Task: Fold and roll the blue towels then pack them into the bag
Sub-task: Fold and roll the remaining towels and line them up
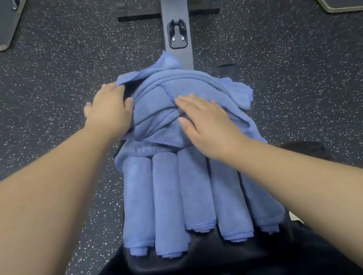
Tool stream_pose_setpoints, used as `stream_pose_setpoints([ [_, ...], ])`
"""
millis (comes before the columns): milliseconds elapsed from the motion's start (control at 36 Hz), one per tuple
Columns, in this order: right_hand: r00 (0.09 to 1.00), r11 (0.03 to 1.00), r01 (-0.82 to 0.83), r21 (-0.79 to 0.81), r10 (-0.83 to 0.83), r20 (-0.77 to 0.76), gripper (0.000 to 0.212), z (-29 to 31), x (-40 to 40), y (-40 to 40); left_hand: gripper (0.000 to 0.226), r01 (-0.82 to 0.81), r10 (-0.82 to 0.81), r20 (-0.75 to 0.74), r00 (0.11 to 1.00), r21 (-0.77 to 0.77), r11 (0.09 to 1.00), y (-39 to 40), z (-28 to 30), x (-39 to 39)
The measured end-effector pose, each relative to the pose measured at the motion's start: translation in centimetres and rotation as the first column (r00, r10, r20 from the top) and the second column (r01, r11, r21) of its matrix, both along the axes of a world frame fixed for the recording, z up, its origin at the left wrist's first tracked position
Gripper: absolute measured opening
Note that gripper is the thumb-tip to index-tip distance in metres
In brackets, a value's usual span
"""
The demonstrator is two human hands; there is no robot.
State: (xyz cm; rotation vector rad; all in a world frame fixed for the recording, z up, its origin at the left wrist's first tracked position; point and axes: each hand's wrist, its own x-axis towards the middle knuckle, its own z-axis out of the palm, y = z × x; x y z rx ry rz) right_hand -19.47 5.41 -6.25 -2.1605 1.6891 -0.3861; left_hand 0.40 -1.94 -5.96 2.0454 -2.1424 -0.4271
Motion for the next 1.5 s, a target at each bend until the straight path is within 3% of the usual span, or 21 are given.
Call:
stream_pose_setpoints([
  [139, 1.0, 1.0, 0.008, 0.01, -0.008, 0.018, 0.049, 1.2, -0.1, 0.6, 0.007, 0.179, -0.221, -0.154, 0.963, -0.247, 0.952, 1.5, 2.6, -0.5],
  [250, 0.995, 0.998, 0.029, -0.056, -0.024, 0.097, 0.05, 3.3, 0.1, 1.3, 0.013, 0.223, -0.307, -0.191, 0.932, -0.365, 0.904, 3.1, 6.5, -1.6],
  [306, 0.987, 0.994, 0.054, -0.092, -0.039, 0.154, 0.052, 4.7, 0.2, 1.8, 0.022, 0.232, -0.323, -0.19, 0.927, -0.386, 0.893, 3.8, 8.3, -1.9],
  [389, 0.972, 0.985, 0.087, -0.151, -0.05, 0.231, 0.054, 7.4, 0.3, 2.9, 0.02, 0.257, -0.364, -0.197, 0.91, -0.42, 0.87, 5.5, 11.0, -2.4],
  [556, 0.932, 0.968, 0.117, -0.221, -0.03, 0.362, 0.052, 13.3, 0.9, 6.1, 0.015, 0.235, -0.391, -0.373, 0.841, -0.4, 0.886, 11.0, 16.4, -3.9],
  [694, 0.899, 0.947, 0.139, -0.289, 0.002, 0.439, 0.044, 18.2, 1.8, 9.1, 0.02, 0.217, -0.42, -0.412, 0.809, -0.454, 0.864, 15.2, 21.5, -5.8],
  [833, 0.854, 0.908, 0.313, -0.279, -0.141, 0.5, 0.037, 22.6, 1.3, 11.7, 0.028, 0.217, -0.453, -0.35, 0.82, -0.542, 0.812, 18.9, 26.2, -6.7],
  [944, 0.837, 0.89, 0.359, -0.281, -0.173, 0.519, 0.018, 25.5, 0.6, 14.1, 0.014, 0.203, -0.47, -0.312, 0.826, -0.613, 0.764, 21.2, 29.2, -7.1],
  [1167, 0.866, 0.869, 0.312, -0.384, -0.094, 0.491, 0.022, 29.7, -0.5, 19.8, 0.009, 0.124, -0.453, -0.358, 0.817, -0.657, 0.743, 24.5, 33.7, -8.0],
  [1333, 0.836, 0.81, 0.332, -0.483, -0.015, 0.548, 0.018, 33.7, -1.1, 23.8, 0.023, 0.013, -0.491, -0.489, 0.721, -0.699, 0.715, 28.2, 37.5, -8.9],
  [1500, 0.784, 0.806, 0.332, -0.49, 0.053, 0.619, 0.017, 37.4, -1.1, 27.2, 0.041, 0.054, -0.566, -0.462, 0.682, -0.741, 0.669, 31.9, 41.3, -8.9],
])
